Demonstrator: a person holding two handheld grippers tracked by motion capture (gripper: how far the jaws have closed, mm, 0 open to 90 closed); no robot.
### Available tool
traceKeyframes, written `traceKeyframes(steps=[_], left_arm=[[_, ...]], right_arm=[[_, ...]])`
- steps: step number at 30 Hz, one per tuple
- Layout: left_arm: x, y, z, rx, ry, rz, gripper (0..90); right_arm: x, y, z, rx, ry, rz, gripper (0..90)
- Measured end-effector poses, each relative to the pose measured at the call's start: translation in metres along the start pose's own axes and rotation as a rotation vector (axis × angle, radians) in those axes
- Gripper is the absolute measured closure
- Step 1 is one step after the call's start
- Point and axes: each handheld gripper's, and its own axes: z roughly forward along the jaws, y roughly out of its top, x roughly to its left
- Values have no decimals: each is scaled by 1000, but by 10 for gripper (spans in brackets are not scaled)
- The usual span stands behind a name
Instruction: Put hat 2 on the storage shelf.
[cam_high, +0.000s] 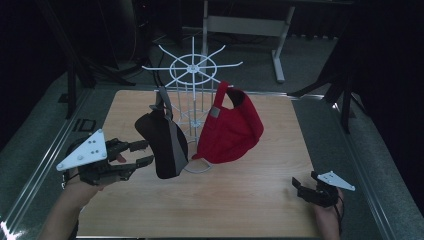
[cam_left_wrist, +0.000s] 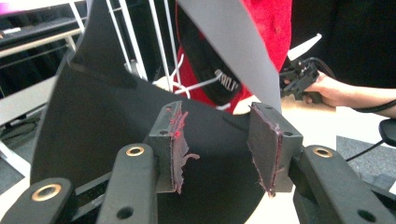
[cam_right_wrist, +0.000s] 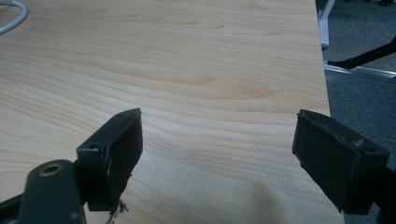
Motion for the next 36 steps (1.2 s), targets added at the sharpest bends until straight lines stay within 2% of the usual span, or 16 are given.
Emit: traceKeyframes(steps=[3, 4, 7, 8, 9, 12, 15, 17, 19, 20, 21, 22, 23, 26, 28, 36], left_arm=[[0, -3, 0, -2, -1, -6, 563], [0, -14, 0, 11, 7, -22, 563], [0, -22, 0, 14, 18, -28, 563], [1, -30, 0, 11, 21, -45, 563], [1, -30, 0, 11, 21, -45, 563], [0, -46, 2, 19, 28, -61, 563], [-1, -54, 4, 11, 26, -68, 556], [-2, -69, 8, 0, 13, -82, 535], [-1, -80, 11, 10, 7, -108, 536], [-1, -80, 11, 10, 7, -108, 535], [-1, -91, 14, 17, 8, -124, 536], [-1, -91, 14, 17, 8, -124, 536], [1, -102, 15, 17, 4, -145, 536], [3, -113, 16, 16, 6, -174, 537], [4, -127, 18, 12, -3, -206, 537], [1, -153, 24, 52, 11, -225, 538]], right_arm=[[0, 0, 0, 0, 1, 0, 160], [0, 0, 0, 1, 1, -1, 160], [0, 0, 0, 1, 1, -4, 160], [0, 0, 0, 1, 1, -4, 160], [0, 0, 0, 1, 1, -4, 160], [1, 0, 0, 0, 1, -14, 160], [1, 0, 0, 1, 1, -11, 161], [1, 0, 0, 0, 2, -11, 160], [1, 0, 0, 1, 2, -12, 160], [1, 0, 0, 3, 2, -11, 160], [1, 0, 0, 3, 3, -12, 160], [1, 0, 0, 3, 3, -12, 160], [1, 0, 0, 2, 2, -13, 160], [1, 0, 0, 3, 3, -13, 160], [1, 0, 0, 3, 2, -14, 160], [1, 0, 1, 7, -1, -21, 161]])
